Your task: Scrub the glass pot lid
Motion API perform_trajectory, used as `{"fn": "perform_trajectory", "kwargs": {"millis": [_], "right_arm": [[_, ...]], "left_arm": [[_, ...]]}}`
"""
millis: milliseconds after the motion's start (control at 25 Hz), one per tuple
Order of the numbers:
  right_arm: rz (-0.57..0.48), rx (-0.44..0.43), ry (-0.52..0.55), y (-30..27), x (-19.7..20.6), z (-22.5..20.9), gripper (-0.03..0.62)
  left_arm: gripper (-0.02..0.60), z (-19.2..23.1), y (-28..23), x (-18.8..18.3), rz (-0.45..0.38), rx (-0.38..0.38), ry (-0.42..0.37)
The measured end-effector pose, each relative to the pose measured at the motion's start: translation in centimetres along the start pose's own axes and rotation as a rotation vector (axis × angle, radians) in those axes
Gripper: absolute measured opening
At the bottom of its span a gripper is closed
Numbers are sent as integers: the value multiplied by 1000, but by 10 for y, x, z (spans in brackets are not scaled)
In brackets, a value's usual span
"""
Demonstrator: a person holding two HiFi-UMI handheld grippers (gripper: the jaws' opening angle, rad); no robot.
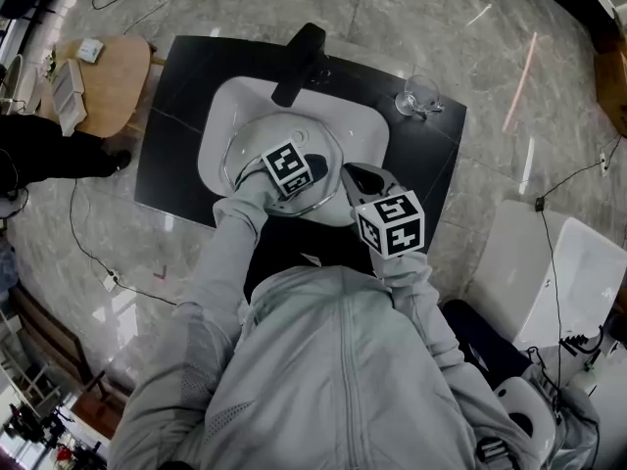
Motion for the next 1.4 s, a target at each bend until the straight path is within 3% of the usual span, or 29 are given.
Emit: {"fn": "perform_trajectory", "kwargs": {"millis": [240, 640, 920, 1040, 1400], "right_arm": [[2, -13, -2, -8, -6, 10, 31], [12, -18, -29, -26, -21, 21, 31], [19, 8, -51, -36, -36, 27, 31], [16, 24, -61, -41, -42, 28, 31], [-9, 69, -89, -40, -50, 32, 31]], "left_arm": [[87, 26, 22, 28, 59, -69, 17], [87, 56, 50, 55, 68, -110, 66], [87, 80, 71, 64, 110, -191, 22], [87, 96, 77, 67, 140, -255, -20], [87, 113, 84, 80, 211, -348, -126]]}}
Point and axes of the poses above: the fingertips, and each gripper's own axes: y backward along the fingers, z to its left, x out of its underside, the point moved 5 cm from there along y, backward along the fingers, and after that the axes turned 14 degrees about y, right-handed, at the moved point
